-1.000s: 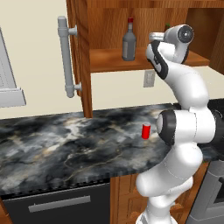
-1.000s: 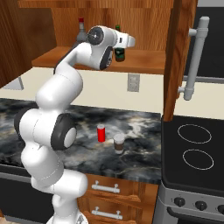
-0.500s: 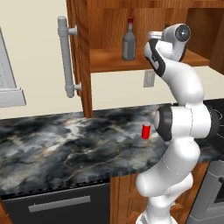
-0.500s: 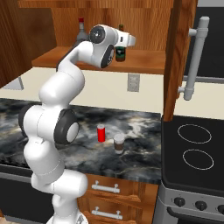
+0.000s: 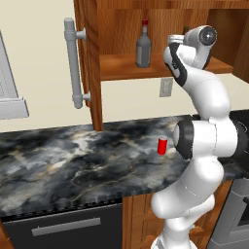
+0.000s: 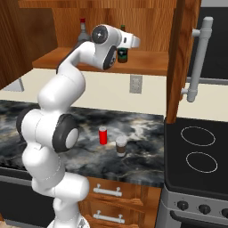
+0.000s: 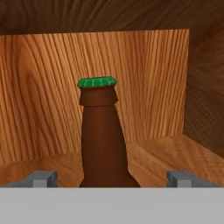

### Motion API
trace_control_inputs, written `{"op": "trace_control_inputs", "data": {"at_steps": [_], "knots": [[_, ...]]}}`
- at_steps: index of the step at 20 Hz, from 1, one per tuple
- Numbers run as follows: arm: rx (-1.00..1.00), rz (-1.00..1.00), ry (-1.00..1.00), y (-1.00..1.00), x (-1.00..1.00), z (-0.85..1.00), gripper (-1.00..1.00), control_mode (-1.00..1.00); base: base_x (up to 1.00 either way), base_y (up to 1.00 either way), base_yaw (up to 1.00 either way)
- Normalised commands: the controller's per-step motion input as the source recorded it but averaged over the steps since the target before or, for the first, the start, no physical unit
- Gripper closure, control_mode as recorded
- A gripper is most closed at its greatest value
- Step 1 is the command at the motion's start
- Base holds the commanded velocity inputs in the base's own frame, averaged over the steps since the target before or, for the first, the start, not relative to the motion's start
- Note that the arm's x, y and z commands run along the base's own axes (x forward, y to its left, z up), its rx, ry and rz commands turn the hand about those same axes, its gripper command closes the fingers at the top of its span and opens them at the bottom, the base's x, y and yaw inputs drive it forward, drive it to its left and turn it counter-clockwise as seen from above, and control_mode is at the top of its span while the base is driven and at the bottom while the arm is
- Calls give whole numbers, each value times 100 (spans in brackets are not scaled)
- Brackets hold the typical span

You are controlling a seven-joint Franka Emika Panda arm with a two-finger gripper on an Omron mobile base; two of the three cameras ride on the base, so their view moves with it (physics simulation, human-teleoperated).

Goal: Sort all alcoholic drinks to one cabinet, and non-alcoholic drinks to the other.

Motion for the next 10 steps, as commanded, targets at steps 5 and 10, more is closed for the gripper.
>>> {"op": "trace_control_inputs", "data": {"at_steps": [5, 10], "knots": [[0, -1, 3, -4, -47, 0, -100, -100, 0, 0, 0], [0, 0, 11, 0, -48, 3, -100, -100, 0, 0, 0]]}}
